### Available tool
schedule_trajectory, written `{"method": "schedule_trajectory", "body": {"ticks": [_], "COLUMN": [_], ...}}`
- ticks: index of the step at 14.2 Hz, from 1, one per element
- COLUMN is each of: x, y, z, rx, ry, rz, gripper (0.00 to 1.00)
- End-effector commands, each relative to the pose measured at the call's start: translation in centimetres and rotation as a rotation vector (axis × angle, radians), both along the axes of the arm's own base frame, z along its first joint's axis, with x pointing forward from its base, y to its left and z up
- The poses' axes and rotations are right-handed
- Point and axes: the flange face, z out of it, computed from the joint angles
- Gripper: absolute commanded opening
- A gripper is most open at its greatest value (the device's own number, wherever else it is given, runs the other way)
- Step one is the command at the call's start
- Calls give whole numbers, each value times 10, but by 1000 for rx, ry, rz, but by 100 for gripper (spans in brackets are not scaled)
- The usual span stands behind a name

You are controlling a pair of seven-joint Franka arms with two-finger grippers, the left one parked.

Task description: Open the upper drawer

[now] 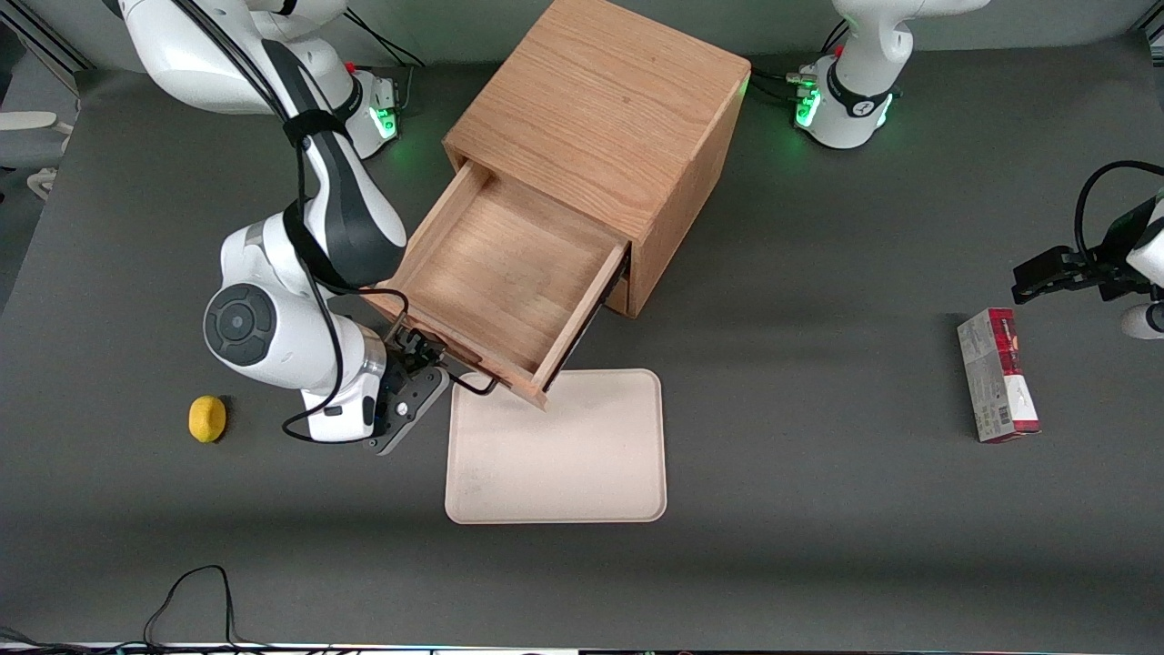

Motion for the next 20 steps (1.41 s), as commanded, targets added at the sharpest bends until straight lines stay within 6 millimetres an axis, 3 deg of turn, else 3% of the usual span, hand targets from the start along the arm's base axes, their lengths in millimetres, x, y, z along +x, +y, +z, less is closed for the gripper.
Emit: {"method": "schedule_trajectory", "body": {"ticks": [1,6,11,13,17,20], "x": [10,13,16,17,1,-12], "y": [-1,1,-5,-19,-62,-96], "z": [-1,14,66,90,164,197], "rx": [-23,-16,-30,-46,-62,-82], "ry": [-10,-27,-49,-47,-60,-40], "rz": [17,19,25,-18,-201,-391], "gripper": [100,100,100,100,100,100]}}
